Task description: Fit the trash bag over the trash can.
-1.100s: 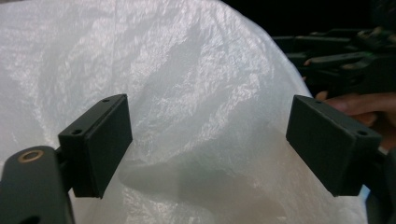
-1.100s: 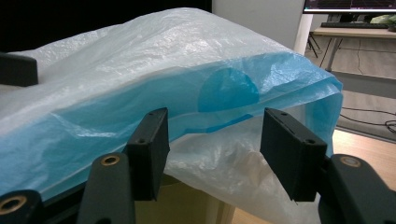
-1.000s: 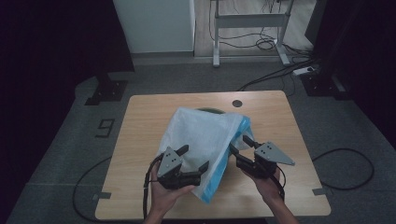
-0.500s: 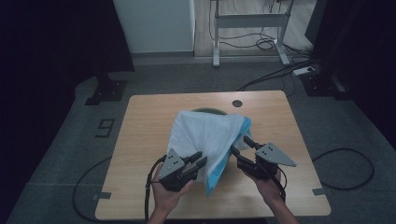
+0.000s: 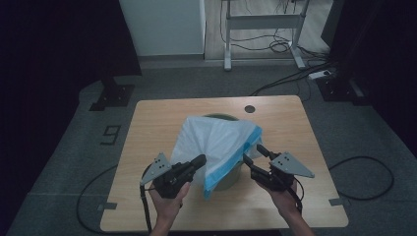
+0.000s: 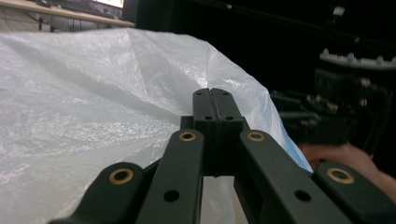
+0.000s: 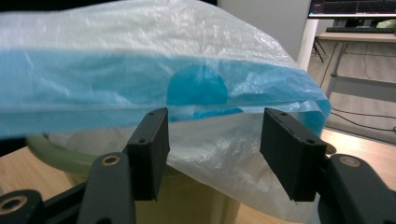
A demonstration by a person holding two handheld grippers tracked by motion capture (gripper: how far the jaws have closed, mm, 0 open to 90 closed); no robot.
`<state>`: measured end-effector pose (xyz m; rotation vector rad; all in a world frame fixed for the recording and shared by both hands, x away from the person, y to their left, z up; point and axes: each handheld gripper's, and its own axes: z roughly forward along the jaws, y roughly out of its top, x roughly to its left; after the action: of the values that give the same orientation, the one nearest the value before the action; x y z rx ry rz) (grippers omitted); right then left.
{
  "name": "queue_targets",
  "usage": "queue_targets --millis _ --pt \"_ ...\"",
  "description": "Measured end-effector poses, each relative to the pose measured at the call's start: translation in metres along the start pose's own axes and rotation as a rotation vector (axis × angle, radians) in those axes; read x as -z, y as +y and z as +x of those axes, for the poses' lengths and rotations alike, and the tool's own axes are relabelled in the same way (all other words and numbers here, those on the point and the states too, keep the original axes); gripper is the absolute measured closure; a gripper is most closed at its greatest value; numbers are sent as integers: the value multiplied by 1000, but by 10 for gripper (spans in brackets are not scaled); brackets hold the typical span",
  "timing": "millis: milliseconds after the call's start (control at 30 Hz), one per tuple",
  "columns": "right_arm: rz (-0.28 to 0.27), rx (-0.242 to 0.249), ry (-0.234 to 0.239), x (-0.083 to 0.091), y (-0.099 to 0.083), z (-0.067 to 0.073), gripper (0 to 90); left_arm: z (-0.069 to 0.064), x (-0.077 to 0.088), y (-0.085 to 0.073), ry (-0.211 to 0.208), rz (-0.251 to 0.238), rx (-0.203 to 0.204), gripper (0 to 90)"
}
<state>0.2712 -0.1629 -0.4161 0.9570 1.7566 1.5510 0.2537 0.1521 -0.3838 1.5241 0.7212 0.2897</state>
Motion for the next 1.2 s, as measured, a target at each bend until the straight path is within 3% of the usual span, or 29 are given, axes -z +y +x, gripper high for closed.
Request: queue_targets --millis 100,300,600,900,1200 --pt "-4 5 10 0 0 3 406 2 3 6 -3 -22 22 899" --pt "-20 3 34 1 4 10 396 1 5 15 -3 -40 27 899" --pt "-49 18 57 6 11 21 385 0 0 15 3 -27 31 900" --pt "-60 -48 102 9 14 18 393 2 1 15 14 -31 38 899" --pt "-59 -60 102 13 14 18 393 3 -1 14 10 -31 46 899"
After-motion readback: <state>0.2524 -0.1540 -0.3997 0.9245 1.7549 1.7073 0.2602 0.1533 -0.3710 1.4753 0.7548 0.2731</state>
